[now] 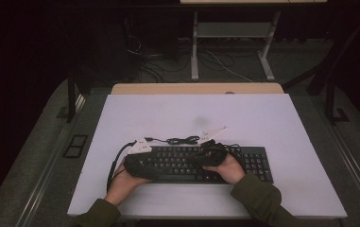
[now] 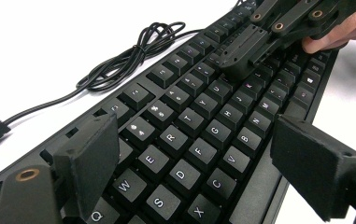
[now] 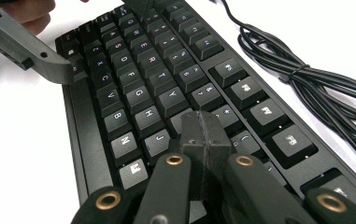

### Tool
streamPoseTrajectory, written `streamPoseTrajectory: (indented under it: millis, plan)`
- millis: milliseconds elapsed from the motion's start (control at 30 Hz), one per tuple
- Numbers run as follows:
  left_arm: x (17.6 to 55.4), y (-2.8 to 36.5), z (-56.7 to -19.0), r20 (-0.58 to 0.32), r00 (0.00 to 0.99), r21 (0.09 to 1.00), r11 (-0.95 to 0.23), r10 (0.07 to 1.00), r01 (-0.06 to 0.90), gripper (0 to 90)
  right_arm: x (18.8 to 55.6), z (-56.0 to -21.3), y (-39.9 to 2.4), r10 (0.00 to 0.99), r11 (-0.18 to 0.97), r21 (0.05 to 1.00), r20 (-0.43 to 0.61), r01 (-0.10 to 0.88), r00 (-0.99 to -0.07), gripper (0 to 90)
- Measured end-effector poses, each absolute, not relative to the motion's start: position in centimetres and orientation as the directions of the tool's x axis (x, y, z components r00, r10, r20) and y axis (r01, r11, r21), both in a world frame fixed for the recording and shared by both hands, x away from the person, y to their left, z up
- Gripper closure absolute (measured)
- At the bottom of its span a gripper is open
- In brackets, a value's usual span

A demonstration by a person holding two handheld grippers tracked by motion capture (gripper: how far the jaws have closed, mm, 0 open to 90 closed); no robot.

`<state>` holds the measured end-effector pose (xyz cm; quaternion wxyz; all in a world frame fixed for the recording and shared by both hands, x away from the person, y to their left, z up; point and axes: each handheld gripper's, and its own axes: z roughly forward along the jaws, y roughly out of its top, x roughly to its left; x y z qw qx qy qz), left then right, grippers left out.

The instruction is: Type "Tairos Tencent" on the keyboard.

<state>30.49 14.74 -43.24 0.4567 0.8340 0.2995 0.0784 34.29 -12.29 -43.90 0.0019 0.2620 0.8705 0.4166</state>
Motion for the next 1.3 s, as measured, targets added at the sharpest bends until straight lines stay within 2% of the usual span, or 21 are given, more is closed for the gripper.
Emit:
streamPoseTrajectory:
  millis: [667,767,1300]
  plan:
    - [30.5,14.8,-43.2,-0.142,0.808,0.810,-0.403,0.571,0.427,15.1,34.3,-43.4,-12.6,0.456,0.493,0.742,0.224,0.454,-0.861,87.4]
    - [30.5,14.8,-43.2,-0.143,0.808,0.810,-0.401,0.572,0.427,15.1,34.4,-43.3,-12.9,0.453,0.485,0.749,0.226,0.451,-0.862,83.2]
    - [30.6,14.8,-43.2,-0.136,0.809,0.814,-0.401,0.571,0.420,18.1,34.6,-42.6,-14.1,0.466,0.429,0.788,0.226,0.442,-0.855,45.5]
